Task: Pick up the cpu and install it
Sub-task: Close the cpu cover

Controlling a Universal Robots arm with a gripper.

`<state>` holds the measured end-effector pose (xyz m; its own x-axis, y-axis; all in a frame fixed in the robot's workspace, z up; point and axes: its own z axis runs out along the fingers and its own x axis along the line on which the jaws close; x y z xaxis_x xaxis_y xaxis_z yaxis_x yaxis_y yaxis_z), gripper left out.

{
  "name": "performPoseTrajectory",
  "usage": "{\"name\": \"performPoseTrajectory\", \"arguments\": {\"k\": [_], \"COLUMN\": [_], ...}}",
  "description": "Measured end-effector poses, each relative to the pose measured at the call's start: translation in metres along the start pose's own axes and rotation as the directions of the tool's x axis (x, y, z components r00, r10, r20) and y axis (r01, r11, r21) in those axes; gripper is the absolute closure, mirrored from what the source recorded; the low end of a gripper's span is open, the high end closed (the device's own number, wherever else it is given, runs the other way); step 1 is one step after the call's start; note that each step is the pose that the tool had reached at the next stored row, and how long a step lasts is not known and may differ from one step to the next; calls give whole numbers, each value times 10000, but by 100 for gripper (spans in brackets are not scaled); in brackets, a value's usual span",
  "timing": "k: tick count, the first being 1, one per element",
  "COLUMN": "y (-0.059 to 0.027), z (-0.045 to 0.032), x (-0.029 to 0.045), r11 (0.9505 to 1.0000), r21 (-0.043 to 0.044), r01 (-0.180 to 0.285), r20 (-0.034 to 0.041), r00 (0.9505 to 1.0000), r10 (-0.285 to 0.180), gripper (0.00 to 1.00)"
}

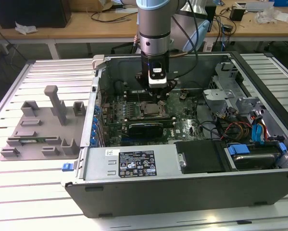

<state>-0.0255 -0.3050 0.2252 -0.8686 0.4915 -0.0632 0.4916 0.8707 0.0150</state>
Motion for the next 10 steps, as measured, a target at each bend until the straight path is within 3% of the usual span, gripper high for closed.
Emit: {"name": "performPoseTrajectory", "arguments": {"k": [2,10], "y": [-1,-51], "z": [2,9], "x": [1,3], "r11": [9981,9935], "r21": [11,9], "r01": [620,1136], "r20": [6,7], "r00": [9981,9935], "r10": [-620,-1136], "gripper": [89,89]}}
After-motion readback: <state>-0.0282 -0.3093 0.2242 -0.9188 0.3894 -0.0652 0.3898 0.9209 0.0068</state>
